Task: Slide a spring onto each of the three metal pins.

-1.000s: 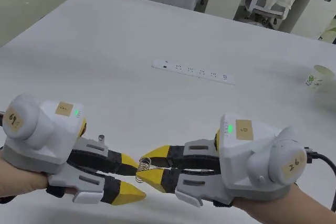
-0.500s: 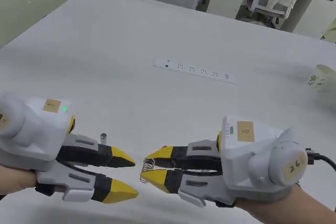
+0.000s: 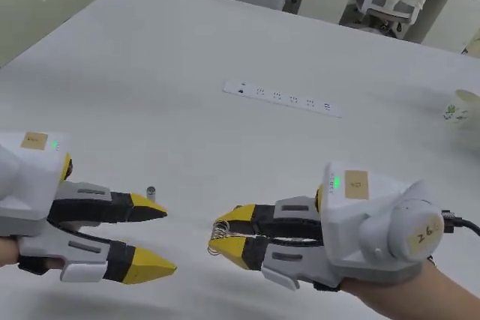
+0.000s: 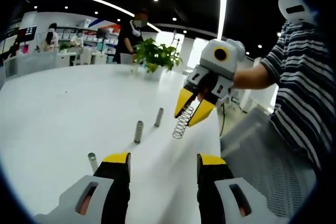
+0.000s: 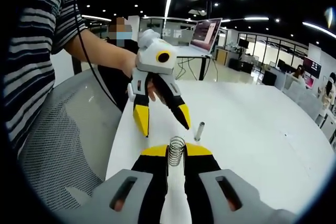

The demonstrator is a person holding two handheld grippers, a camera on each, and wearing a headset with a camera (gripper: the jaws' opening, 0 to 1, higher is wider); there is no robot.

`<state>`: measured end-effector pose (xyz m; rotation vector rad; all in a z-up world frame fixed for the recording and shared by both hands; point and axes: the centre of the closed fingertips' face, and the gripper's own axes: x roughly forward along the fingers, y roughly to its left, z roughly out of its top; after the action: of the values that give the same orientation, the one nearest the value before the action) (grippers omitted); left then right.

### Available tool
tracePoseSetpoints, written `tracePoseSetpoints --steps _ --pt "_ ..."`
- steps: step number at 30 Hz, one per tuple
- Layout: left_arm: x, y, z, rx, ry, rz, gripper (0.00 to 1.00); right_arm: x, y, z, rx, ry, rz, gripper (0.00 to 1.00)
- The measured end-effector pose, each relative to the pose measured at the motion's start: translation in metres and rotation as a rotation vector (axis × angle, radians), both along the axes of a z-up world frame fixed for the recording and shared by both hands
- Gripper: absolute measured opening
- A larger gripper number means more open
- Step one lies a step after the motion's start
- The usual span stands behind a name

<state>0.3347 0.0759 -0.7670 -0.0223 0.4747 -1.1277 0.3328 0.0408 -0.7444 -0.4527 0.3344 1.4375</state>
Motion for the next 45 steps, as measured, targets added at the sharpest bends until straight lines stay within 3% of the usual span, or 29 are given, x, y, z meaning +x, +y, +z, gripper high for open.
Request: tracePoseSetpoints --steps 5,11,21,25,32,39,45 --pt "-0.001 0.008 -0.002 -0.001 0.022 0.023 0.50 0.001 -0.001 -0.001 -0.003 -0.004 -0.003 0.07" --pt "0.004 0.020 0.000 -0.012 0.011 0.079 0.60 0.002 -0.001 0.000 0.006 0.000 -0.014 0.08" --pt "0.003 0.038 -0.004 -0.007 -0.006 0.140 0.91 0.006 -0.005 -0.003 -0.008 -0.011 -0.026 0.08" --pt "0.004 0.050 -0.004 -0.008 -0.017 0.179 0.98 0.007 -0.006 -0.006 -0.015 -0.011 -0.029 0.08" --pt "0.001 0.068 -0.006 0.010 -0.018 0.209 0.98 0.007 0.000 -0.013 -0.025 -0.009 -0.024 0.08" --pt "-0.002 0.071 -0.005 0.014 -0.008 0.222 0.98 0.009 0.010 -0.018 -0.042 -0.015 0.001 0.08" --pt "-0.003 0.074 -0.004 0.008 -0.007 0.235 0.98 0.016 0.022 -0.012 -0.032 -0.028 0.013 0.08"
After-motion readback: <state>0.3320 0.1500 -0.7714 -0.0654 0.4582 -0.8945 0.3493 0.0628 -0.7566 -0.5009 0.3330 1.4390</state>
